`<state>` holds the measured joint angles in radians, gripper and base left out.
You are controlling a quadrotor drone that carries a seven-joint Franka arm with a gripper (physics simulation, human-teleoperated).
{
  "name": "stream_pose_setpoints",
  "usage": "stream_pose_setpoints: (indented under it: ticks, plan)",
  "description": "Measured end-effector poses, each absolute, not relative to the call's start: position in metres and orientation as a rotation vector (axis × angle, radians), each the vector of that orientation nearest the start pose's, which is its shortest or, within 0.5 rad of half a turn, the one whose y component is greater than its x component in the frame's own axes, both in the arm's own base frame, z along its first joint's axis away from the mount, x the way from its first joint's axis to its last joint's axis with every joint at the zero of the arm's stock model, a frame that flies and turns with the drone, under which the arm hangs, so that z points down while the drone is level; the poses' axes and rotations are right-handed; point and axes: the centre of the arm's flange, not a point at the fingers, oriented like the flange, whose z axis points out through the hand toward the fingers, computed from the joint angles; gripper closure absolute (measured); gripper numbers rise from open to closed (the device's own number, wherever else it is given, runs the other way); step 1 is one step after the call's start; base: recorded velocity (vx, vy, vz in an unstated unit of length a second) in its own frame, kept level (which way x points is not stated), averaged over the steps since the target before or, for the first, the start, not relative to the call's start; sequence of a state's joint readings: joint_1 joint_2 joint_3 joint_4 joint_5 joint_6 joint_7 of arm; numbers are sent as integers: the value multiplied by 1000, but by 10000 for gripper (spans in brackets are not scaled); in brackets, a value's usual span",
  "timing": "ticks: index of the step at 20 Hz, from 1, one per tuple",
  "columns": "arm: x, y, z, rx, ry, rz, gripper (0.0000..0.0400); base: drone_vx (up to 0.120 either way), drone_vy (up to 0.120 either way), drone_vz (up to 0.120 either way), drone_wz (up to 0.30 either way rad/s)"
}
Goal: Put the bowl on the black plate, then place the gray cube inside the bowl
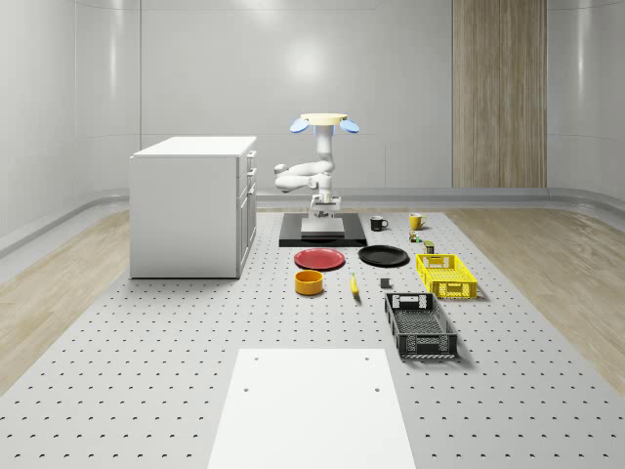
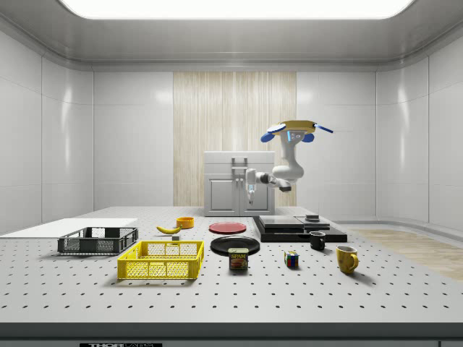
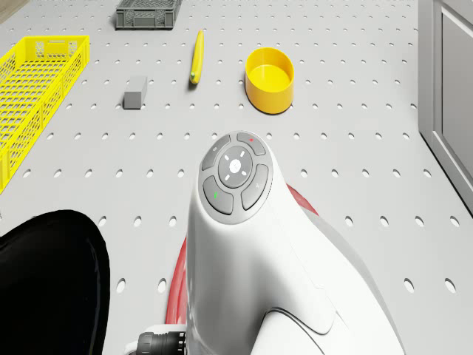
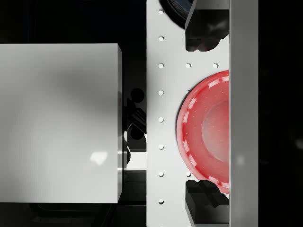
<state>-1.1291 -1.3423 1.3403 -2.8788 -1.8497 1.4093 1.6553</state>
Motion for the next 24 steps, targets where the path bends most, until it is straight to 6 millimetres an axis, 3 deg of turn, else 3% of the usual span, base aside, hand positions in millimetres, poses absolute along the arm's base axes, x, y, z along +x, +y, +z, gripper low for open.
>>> stream_pose_setpoints:
  ticks: [9, 24]
  plan:
    - [307, 0, 491, 1, -2, 785, 0, 120, 0, -116, 0]
    - [307, 0, 491, 1, -2, 785, 0, 120, -16, -21, 0]
